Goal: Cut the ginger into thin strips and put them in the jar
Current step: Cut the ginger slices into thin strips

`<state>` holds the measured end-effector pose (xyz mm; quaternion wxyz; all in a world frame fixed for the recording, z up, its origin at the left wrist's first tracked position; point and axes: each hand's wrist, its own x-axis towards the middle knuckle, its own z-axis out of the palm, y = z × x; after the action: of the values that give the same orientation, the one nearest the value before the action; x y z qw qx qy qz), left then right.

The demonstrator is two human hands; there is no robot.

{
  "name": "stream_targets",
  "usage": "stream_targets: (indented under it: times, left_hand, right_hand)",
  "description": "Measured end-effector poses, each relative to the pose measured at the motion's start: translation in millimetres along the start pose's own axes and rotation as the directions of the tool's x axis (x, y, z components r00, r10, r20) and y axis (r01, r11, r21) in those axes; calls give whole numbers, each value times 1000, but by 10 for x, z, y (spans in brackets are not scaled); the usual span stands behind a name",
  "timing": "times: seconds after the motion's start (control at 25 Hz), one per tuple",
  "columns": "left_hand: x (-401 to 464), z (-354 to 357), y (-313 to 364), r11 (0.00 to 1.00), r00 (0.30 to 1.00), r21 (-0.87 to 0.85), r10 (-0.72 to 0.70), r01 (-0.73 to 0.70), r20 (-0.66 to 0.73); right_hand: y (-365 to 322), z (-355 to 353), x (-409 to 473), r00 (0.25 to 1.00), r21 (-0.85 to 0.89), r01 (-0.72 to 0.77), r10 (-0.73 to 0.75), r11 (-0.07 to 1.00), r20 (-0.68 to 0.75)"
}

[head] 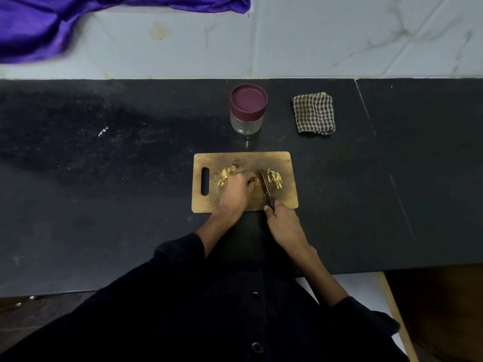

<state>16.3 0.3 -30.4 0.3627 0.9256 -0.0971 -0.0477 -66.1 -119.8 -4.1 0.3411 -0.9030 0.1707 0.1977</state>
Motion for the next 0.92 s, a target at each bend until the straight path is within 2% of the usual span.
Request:
stream_targets:
  times: [0.48, 0.92]
  left_hand:
    - [-18, 31, 1, 996, 999, 86, 38, -38, 5]
    - [-4, 51, 11, 991, 1000, 130, 7, -11, 25]
  right_hand:
    - [-102, 39, 106, 1000, -68, 0, 1, 998, 20]
    - [-29, 82, -8, 999, -118, -17, 22, 993, 41]
